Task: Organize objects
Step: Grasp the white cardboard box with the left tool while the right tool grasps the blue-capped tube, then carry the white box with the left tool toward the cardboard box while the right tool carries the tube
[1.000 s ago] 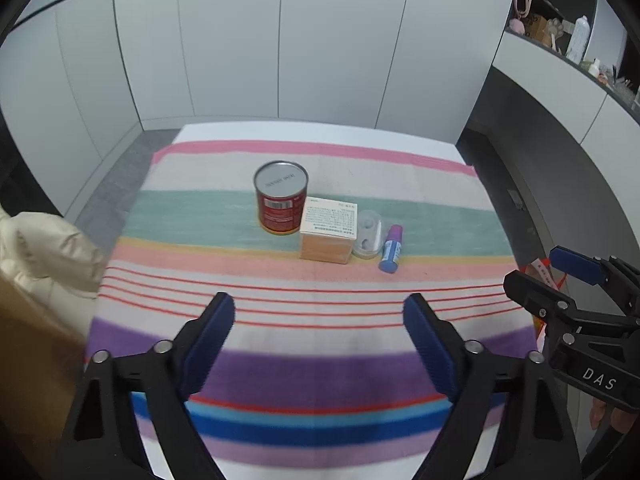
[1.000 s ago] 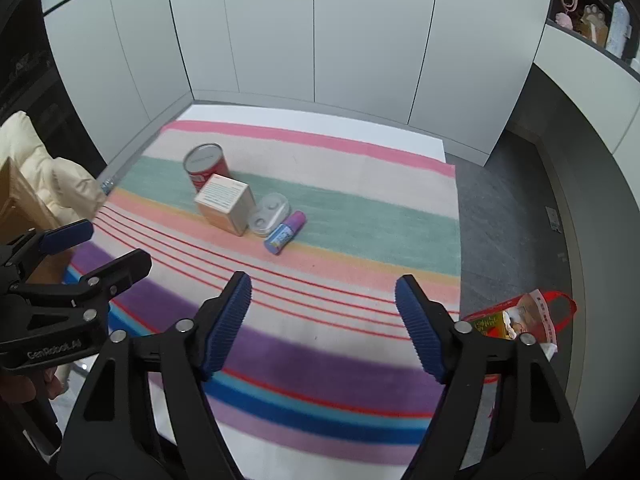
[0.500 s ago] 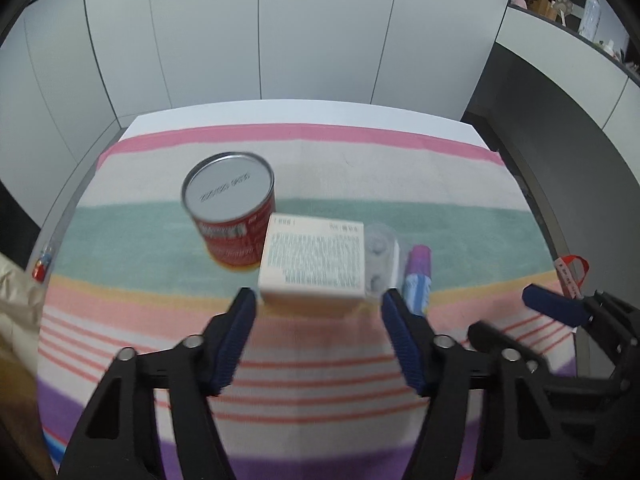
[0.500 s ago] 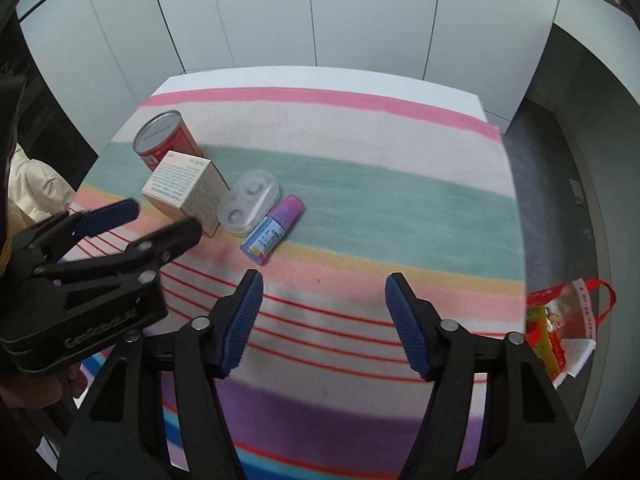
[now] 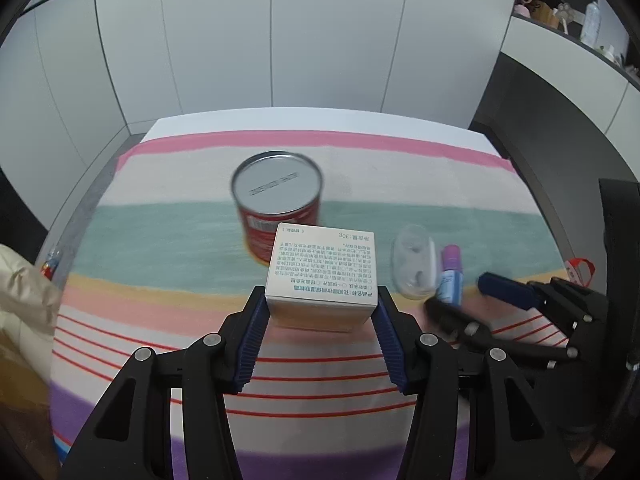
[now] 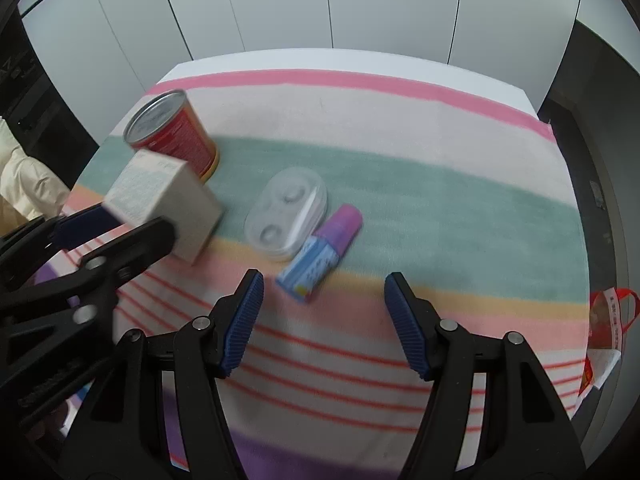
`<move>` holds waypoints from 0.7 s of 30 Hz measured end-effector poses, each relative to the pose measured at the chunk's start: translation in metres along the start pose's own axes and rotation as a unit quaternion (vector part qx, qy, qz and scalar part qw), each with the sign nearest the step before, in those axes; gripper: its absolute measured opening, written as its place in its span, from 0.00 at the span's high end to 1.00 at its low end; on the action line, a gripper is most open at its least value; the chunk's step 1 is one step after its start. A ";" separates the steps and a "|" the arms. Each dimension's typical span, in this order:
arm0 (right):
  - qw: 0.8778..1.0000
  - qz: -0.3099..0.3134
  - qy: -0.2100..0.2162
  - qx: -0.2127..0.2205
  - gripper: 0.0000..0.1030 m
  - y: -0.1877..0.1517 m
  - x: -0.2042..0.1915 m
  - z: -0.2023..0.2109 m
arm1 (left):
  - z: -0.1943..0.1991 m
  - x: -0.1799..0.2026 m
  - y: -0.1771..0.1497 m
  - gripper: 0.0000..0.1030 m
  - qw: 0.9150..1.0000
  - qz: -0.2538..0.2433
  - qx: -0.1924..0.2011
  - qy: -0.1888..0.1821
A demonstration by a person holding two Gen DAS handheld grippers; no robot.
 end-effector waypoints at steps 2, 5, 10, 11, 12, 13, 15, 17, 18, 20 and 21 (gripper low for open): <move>1.000 -0.002 0.003 0.005 0.64 0.003 0.001 -0.001 | 0.001 -0.002 -0.001 0.49 1.000 0.006 -0.005 -0.002; 1.000 -0.011 0.011 -0.003 0.81 0.004 0.007 -0.001 | 0.003 -0.002 -0.004 0.49 1.000 0.006 -0.007 -0.004; 0.999 -0.032 0.015 -0.009 0.81 -0.005 0.020 0.005 | 0.009 0.006 -0.005 0.49 1.000 0.003 -0.010 -0.004; 0.999 -0.036 0.016 -0.009 0.81 -0.007 0.023 0.009 | 0.012 0.009 -0.004 0.49 1.000 0.003 -0.010 -0.003; 0.999 -0.039 0.016 -0.008 0.81 -0.008 0.025 0.012 | 0.015 0.011 -0.004 0.49 1.000 0.001 -0.010 -0.002; 0.999 -0.043 0.017 -0.007 0.81 -0.009 0.028 0.017 | 0.019 0.014 -0.004 0.49 1.000 -0.002 -0.010 -0.002; 0.999 -0.050 0.018 -0.006 0.81 -0.009 0.034 0.025 | 0.028 0.021 -0.001 0.49 1.000 -0.006 -0.006 -0.005; 0.998 -0.055 0.016 -0.003 0.81 -0.008 0.039 0.038 | 0.039 0.028 0.002 0.49 1.000 -0.011 0.000 -0.005; 0.998 -0.056 0.015 0.000 0.81 -0.008 0.040 0.043 | 0.044 0.031 0.003 0.49 1.000 -0.012 0.002 -0.006; 0.998 -0.055 0.014 0.009 0.81 -0.004 0.041 0.059 | 0.056 0.037 0.006 0.49 1.000 -0.010 0.007 -0.010; 0.998 -0.054 0.013 0.013 0.81 -0.003 0.041 0.067 | 0.062 0.039 0.007 0.49 1.000 -0.010 0.008 -0.010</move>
Point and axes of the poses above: each gripper's, at about its wrist camera, not at the fingertips, and z roughly against the way its jaws point, x to its right, y to its top, the point moved 4 cm from there along -z, roughly the way its jaws point, and after that the axes turned 7 degrees about -y, right-handed, at the moved point
